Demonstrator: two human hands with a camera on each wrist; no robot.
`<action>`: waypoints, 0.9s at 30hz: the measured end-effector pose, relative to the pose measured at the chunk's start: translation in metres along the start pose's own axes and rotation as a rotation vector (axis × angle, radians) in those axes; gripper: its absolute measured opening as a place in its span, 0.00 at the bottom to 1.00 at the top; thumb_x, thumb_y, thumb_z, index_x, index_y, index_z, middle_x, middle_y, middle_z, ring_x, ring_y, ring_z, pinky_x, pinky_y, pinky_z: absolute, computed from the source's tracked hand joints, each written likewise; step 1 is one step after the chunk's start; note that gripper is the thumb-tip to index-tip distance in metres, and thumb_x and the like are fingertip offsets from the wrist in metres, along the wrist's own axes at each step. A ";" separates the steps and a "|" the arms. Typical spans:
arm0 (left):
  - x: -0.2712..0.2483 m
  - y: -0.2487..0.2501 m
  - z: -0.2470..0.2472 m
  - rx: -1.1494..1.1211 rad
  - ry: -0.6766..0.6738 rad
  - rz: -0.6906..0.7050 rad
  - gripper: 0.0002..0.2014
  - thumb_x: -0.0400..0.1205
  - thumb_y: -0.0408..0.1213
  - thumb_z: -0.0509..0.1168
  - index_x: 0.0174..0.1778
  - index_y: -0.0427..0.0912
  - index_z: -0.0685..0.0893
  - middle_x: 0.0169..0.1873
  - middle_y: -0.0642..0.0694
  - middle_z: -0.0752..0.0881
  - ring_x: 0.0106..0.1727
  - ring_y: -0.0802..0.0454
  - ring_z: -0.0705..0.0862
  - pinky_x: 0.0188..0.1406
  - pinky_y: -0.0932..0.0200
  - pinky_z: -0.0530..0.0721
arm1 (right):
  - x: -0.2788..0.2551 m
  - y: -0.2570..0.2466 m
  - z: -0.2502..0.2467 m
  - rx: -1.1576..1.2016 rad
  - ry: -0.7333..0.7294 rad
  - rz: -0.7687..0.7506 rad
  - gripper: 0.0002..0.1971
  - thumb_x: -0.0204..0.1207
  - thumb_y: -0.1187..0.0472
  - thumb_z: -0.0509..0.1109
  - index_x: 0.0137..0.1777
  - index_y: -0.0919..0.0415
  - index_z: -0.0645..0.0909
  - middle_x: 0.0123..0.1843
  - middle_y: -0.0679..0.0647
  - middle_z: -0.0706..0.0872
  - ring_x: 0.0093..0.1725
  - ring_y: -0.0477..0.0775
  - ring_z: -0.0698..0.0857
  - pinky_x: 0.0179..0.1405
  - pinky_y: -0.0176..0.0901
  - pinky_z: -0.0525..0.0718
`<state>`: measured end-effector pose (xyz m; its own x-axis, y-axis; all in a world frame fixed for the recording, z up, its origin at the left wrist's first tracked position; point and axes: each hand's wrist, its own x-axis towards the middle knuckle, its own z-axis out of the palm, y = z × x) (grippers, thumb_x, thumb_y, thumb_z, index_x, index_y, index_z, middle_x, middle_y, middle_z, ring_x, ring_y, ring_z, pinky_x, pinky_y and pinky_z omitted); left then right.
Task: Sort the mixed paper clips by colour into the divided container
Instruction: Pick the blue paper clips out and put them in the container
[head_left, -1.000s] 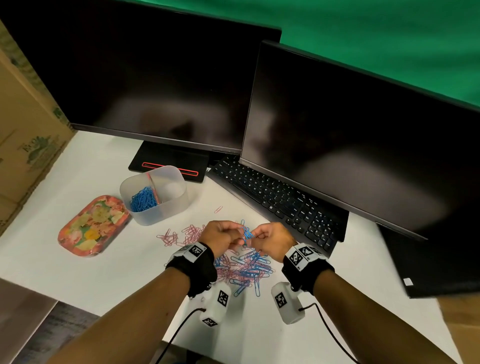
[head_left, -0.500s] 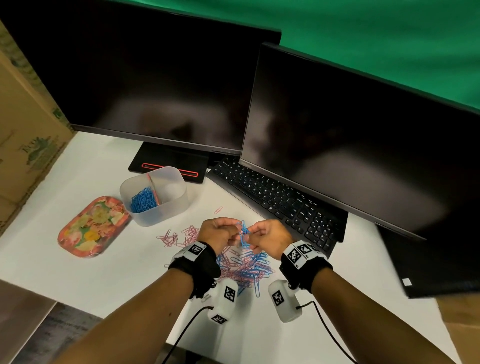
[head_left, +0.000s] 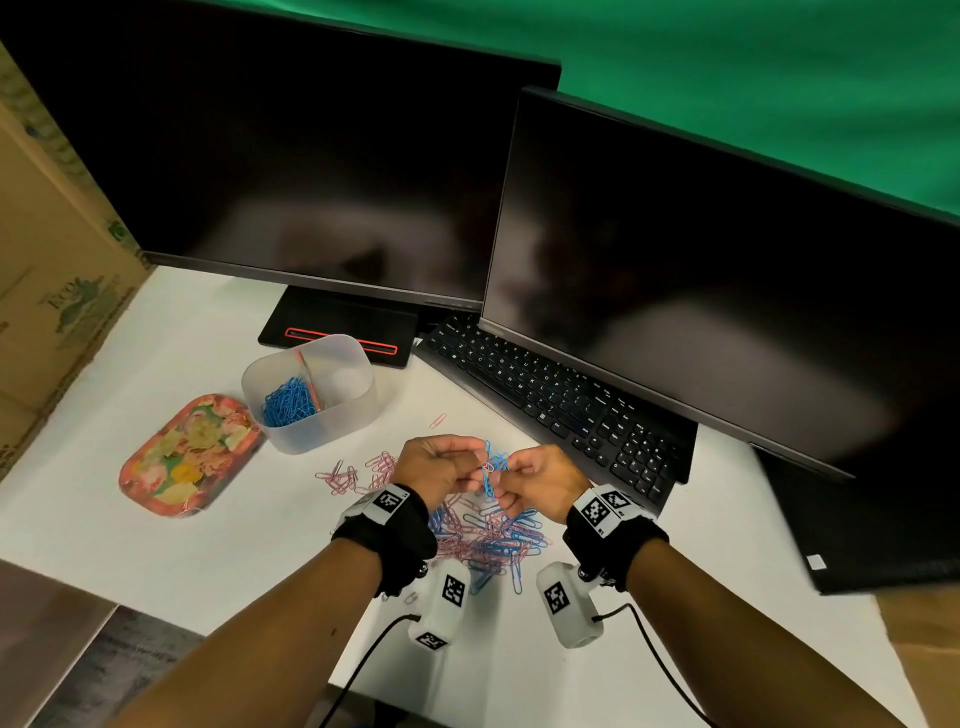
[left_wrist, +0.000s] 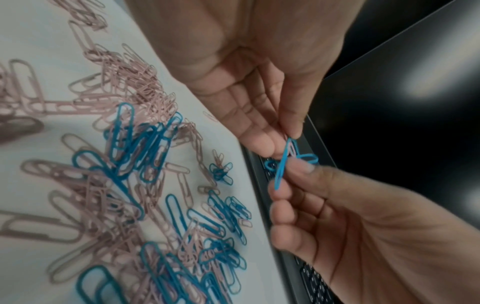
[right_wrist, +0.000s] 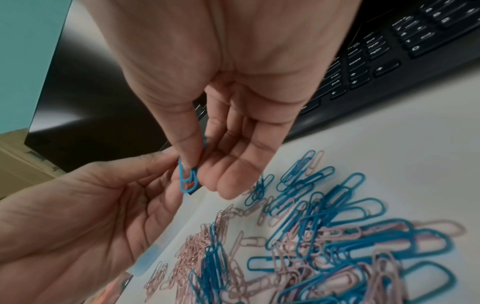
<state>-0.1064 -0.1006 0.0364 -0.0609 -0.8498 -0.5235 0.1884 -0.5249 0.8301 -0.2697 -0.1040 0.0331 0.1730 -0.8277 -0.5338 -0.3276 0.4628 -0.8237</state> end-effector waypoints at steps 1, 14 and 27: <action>0.000 0.000 -0.002 -0.003 -0.008 0.002 0.08 0.77 0.25 0.71 0.51 0.31 0.88 0.38 0.37 0.90 0.32 0.50 0.87 0.39 0.59 0.90 | -0.001 0.000 0.000 0.010 -0.009 0.006 0.08 0.77 0.69 0.71 0.36 0.67 0.81 0.27 0.58 0.84 0.21 0.48 0.81 0.25 0.41 0.86; 0.000 -0.005 0.003 -0.010 0.117 0.045 0.08 0.76 0.23 0.70 0.50 0.33 0.88 0.38 0.40 0.90 0.34 0.55 0.87 0.33 0.64 0.87 | -0.007 -0.003 0.014 0.268 -0.045 0.066 0.08 0.79 0.68 0.70 0.38 0.67 0.85 0.32 0.60 0.88 0.25 0.50 0.86 0.28 0.40 0.88; 0.000 -0.012 0.007 -0.110 0.166 -0.049 0.24 0.75 0.15 0.64 0.65 0.37 0.78 0.49 0.36 0.82 0.46 0.41 0.86 0.48 0.51 0.87 | -0.001 -0.009 0.023 0.026 0.097 0.017 0.11 0.78 0.64 0.71 0.34 0.65 0.83 0.31 0.62 0.86 0.23 0.52 0.82 0.27 0.43 0.87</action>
<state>-0.1157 -0.0948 0.0281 0.0883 -0.7993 -0.5944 0.2953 -0.5489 0.7820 -0.2451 -0.0999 0.0370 0.0768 -0.8458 -0.5280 -0.3055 0.4842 -0.8199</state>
